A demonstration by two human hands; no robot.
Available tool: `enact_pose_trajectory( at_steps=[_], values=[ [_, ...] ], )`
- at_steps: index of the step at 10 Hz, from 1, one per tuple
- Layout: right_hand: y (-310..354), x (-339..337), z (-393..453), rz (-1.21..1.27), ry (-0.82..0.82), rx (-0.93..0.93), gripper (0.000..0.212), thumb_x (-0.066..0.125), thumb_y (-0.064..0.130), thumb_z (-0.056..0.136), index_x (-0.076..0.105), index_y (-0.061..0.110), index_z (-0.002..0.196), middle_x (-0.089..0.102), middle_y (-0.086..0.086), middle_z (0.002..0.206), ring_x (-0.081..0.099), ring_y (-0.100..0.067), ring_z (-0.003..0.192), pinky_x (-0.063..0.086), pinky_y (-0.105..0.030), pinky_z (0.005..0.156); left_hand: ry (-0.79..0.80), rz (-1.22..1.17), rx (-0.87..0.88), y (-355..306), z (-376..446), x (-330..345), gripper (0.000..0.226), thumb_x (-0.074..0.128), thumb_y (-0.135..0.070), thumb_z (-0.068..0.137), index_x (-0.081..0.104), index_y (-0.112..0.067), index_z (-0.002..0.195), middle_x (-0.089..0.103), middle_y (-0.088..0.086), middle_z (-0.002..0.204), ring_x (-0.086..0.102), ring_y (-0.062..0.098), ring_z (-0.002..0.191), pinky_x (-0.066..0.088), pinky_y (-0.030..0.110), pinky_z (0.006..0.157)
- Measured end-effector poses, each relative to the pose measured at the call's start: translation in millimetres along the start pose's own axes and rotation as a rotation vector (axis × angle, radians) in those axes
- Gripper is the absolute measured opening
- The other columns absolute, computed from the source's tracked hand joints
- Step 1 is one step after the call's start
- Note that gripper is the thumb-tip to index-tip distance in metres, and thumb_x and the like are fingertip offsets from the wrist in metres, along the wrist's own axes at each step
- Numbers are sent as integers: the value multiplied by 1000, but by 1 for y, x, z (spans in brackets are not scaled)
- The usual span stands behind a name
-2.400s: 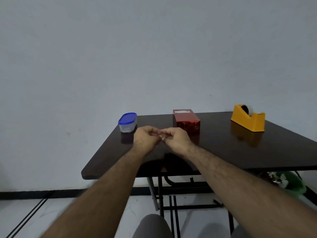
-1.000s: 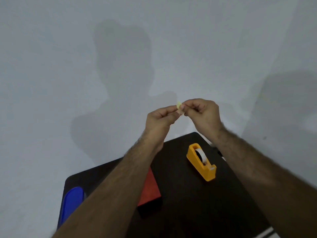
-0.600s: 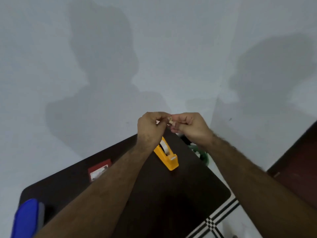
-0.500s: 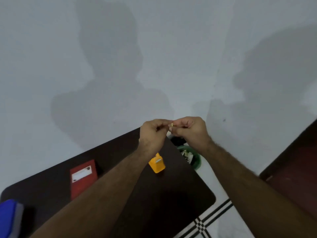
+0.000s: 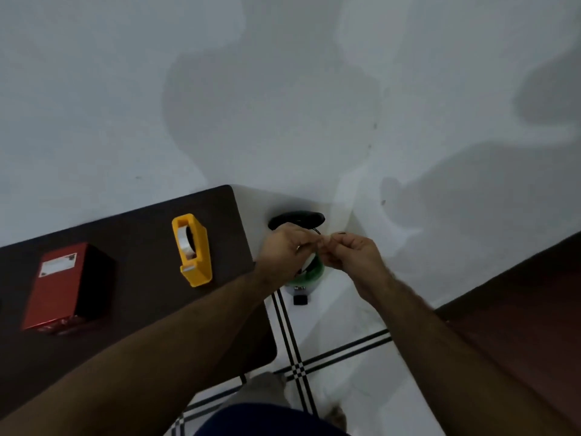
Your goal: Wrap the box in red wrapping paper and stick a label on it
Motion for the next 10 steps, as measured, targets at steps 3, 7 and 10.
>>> enact_pose_trajectory(
  at_steps=[3, 7, 10],
  values=[
    [-72, -36, 99, -634, 144, 37, 26, 61, 19, 106, 75, 17, 128, 76, -2, 118, 69, -16, 109, 53, -19, 88, -122, -358, -838, 117, 14, 115, 8, 76, -22, 97, 82, -25, 102, 79, -7, 95, 76, 11, 91, 65, 30, 85],
    [-247, -85, 295, -1240, 406, 305, 65, 61, 42, 104, 42, 16, 160, 40, -6, 166, 33, -26, 154, 31, -41, 126, -224, -219, -1324, 346, 48, 253, 7, 76, -21, 88, 74, -24, 93, 77, 4, 99, 71, 27, 95, 60, 34, 87],
    [-333, -54, 368, -1320, 501, 236, 63, 69, 35, 97, 48, 16, 154, 50, -9, 155, 45, -33, 141, 45, -48, 115, -240, -282, -1433, 439, 42, 337, 26, 62, -15, 99, 74, -16, 121, 71, 7, 122, 60, 22, 100, 45, 18, 70]
  ],
)
Point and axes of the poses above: each hand's wrist, its own z-axis towards the middle knuckle, its own x-axis out of the palm, y = z × x, the point moved 6 cm from there along z, towards the middle knuckle
